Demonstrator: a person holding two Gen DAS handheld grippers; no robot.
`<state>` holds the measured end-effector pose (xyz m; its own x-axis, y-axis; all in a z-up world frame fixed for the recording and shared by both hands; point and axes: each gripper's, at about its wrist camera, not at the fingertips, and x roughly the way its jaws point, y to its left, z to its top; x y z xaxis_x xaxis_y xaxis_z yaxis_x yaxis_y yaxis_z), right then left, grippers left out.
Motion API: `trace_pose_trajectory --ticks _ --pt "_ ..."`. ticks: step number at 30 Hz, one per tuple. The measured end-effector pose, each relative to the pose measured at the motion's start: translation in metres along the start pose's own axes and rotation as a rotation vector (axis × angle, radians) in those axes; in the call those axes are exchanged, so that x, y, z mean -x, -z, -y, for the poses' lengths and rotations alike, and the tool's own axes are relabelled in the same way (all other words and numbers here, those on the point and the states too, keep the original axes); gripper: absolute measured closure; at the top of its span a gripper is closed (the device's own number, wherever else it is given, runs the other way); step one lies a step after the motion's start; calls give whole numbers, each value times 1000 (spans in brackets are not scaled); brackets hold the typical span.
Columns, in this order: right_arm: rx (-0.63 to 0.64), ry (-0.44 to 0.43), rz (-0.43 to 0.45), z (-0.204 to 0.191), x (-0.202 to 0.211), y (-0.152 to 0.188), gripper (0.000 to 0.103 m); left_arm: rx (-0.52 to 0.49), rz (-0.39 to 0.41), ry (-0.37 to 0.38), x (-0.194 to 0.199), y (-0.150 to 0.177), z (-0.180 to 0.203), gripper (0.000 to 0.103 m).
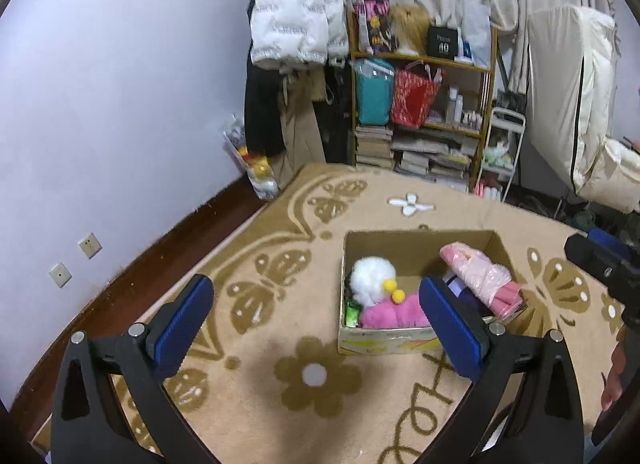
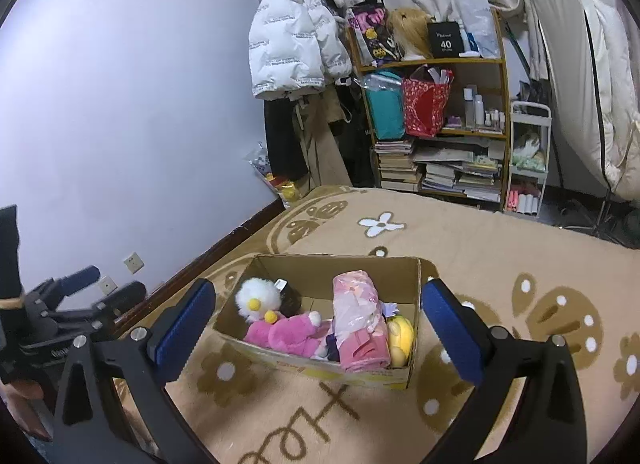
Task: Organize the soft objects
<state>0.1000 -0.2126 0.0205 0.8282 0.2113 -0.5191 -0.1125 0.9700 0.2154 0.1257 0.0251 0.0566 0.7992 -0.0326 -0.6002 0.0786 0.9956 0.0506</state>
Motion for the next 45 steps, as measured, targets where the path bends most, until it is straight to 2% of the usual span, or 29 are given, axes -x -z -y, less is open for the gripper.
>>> trace_pose_trajectory --ticks 5,10,16,23,30,34,39,45 --pt "25 1 29 -10 22 5 0 8 90 -34 35 -1 -9 1" --pt "44 18 50 -18 39 9 0 33 134 12 57 6 -17 1" --pt "64 12 124 -24 63 22 0 20 205 34 80 21 -17 1" --pt "85 32 161 -28 70 42 0 51 276 40 94 41 -20 1" --pt "59 28 166 -17 61 63 0 83 311 31 93 59 -27 1" --pt "64 38 161 -12 55 75 0 116 294 51 82 61 -28 1" --pt "43 57 149 -1 48 88 0 89 283 39 71 67 -22 1" --pt "21 82 129 12 40 99 0 88 215 53 49 75 -15 1"
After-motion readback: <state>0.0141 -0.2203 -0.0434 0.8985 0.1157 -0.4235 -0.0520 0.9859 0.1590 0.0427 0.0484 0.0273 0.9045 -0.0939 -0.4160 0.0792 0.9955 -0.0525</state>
